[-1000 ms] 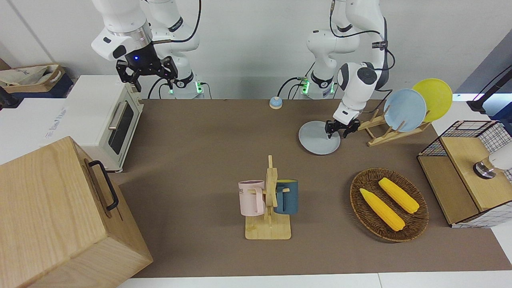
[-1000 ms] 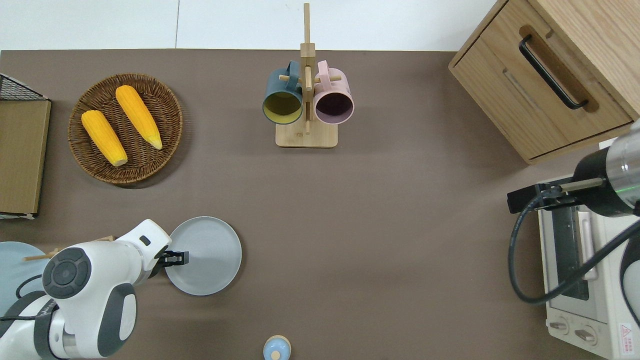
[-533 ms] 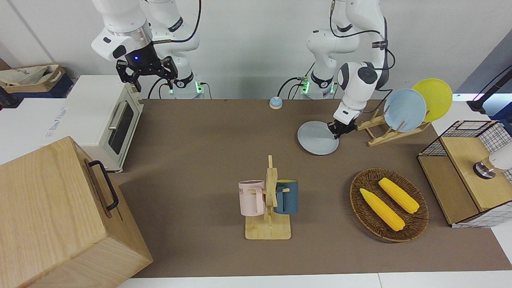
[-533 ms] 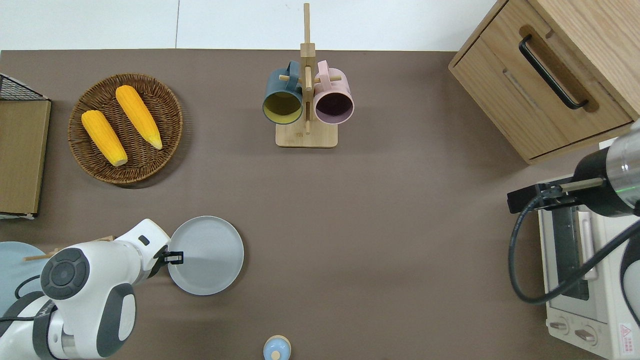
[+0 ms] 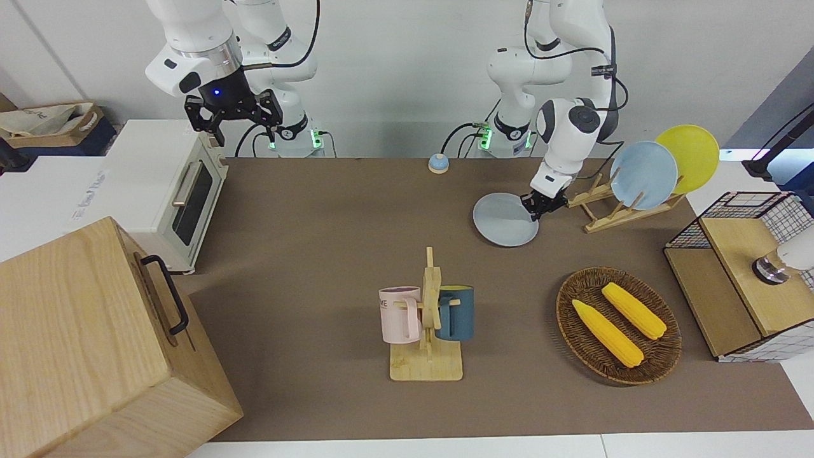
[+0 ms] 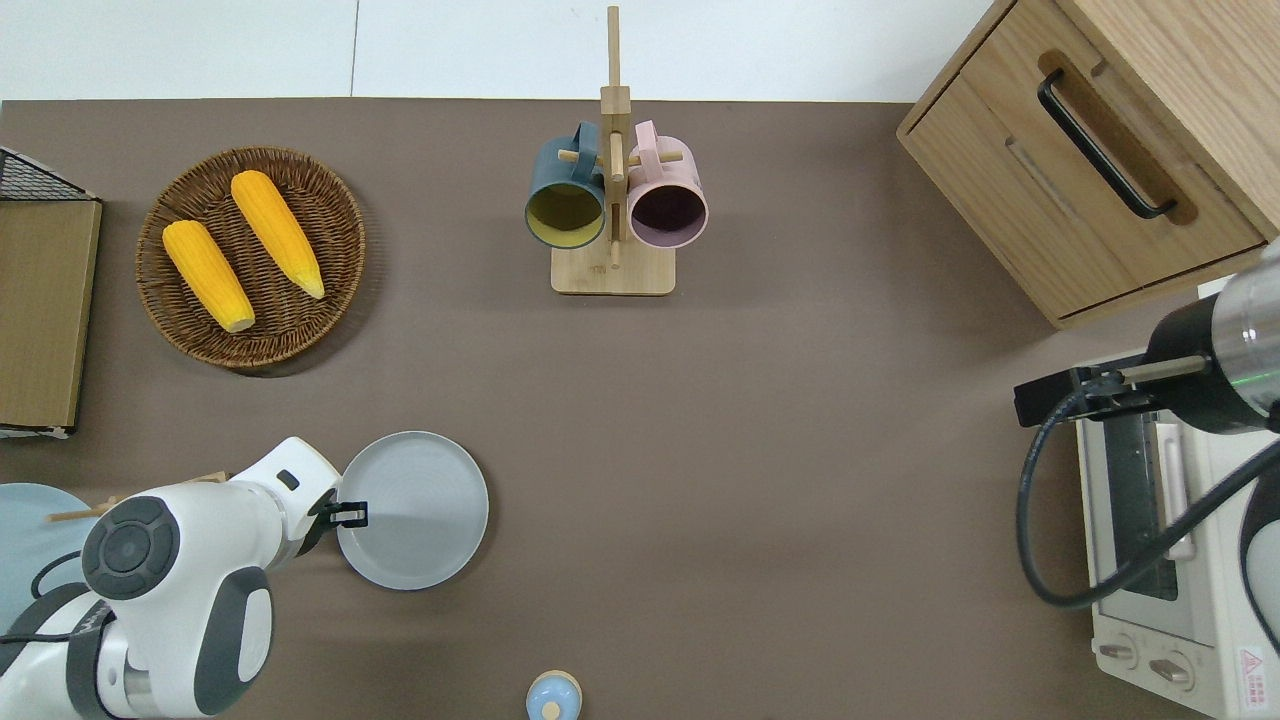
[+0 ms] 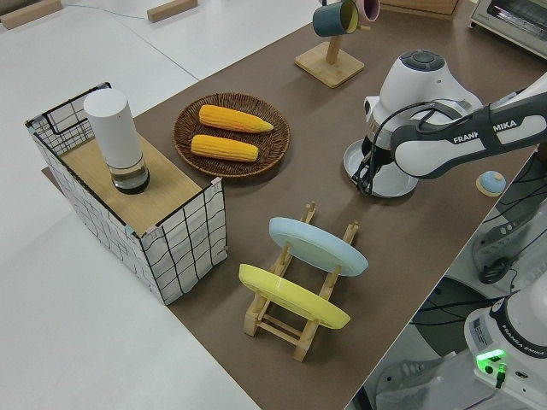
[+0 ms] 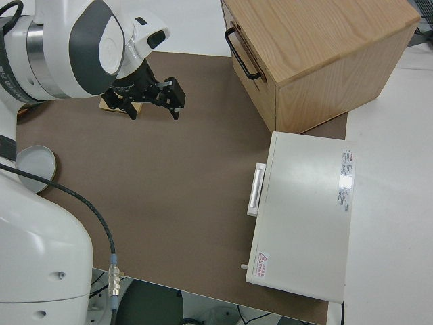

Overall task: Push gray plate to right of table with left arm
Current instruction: 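Press the left gripper against the gray plate's rim and begin pushing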

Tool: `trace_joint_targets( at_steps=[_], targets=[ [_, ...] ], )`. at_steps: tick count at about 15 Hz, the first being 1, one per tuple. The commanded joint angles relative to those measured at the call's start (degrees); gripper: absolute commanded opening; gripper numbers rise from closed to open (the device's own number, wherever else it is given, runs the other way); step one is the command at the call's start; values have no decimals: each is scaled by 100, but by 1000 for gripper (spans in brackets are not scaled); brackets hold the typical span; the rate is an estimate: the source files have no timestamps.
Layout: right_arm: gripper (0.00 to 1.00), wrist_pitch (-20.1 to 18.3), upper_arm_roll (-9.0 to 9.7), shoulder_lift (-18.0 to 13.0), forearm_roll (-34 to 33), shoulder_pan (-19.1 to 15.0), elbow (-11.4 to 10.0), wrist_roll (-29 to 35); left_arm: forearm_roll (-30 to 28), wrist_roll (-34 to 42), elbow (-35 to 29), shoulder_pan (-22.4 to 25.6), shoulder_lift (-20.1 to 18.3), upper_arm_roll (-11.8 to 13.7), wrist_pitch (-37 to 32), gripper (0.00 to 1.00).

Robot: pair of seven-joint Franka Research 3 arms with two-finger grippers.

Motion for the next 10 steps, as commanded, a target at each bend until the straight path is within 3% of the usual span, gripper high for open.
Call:
trace_joint_targets(
  at_steps=[1, 10],
  targets=[
    [983, -69, 23, -43, 46, -62, -3, -15, -88, -608, -19, -504, 131, 25, 165, 0],
    [983, -69, 32, -43, 46, -62, -3, -6, -88, -2489, 648, -1954, 798, 25, 156, 0]
  ],
)
